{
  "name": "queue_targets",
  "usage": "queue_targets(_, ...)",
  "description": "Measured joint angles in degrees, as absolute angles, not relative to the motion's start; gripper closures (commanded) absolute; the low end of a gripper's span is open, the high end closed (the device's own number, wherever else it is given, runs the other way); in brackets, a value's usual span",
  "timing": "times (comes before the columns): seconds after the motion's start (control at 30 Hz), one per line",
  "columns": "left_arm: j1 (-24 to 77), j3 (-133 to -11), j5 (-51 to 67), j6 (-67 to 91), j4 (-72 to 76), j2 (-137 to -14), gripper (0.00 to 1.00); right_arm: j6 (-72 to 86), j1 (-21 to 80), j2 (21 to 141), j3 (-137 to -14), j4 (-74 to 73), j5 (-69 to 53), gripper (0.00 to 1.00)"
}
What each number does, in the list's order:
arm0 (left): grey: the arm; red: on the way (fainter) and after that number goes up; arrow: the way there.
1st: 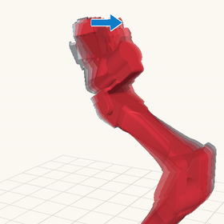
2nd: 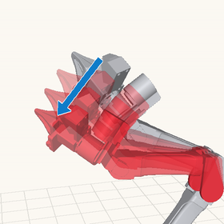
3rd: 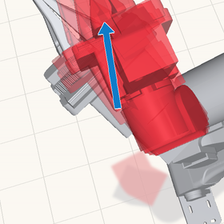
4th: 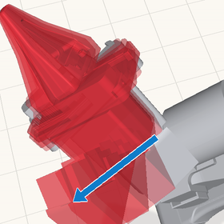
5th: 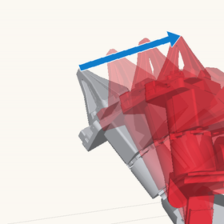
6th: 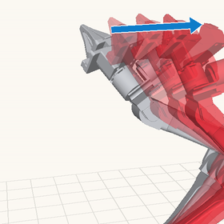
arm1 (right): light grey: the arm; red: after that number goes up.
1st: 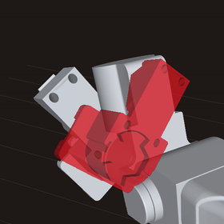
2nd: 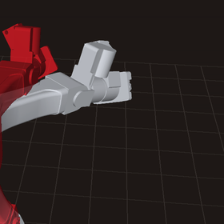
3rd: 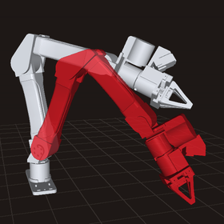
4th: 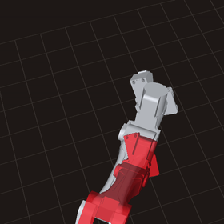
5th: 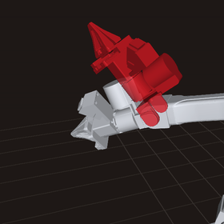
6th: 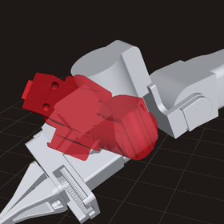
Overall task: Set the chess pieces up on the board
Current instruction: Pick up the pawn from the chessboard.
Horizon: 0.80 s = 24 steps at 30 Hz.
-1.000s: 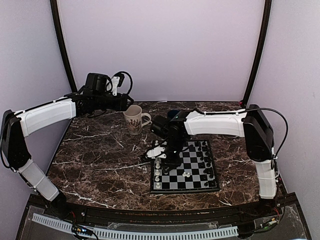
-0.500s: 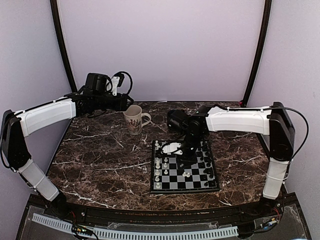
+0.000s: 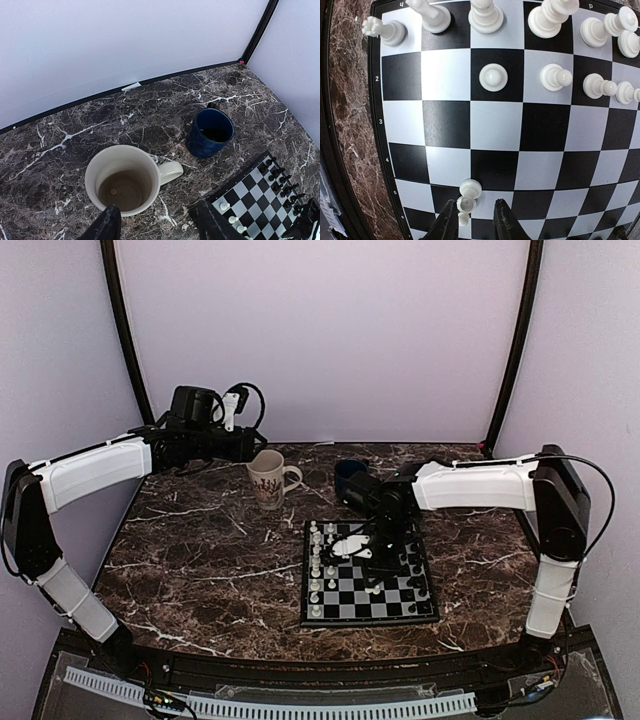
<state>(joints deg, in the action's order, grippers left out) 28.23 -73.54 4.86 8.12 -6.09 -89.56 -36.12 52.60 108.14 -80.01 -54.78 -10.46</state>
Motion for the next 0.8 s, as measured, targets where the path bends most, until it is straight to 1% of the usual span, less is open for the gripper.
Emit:
queue_targets(0.53,28.23,-73.54,4.86,8.12,-6.09,-89.56,0.45,-36.1,52.6,109.93,-79.55,-53.52,-10.46,0.76)
queue_targets(0.8,28.23,-73.54,4.86,8.12,-6.09,-89.56,0.45,-35.92,52.6,110.13,-79.57,-53.54,-10.46,0.85)
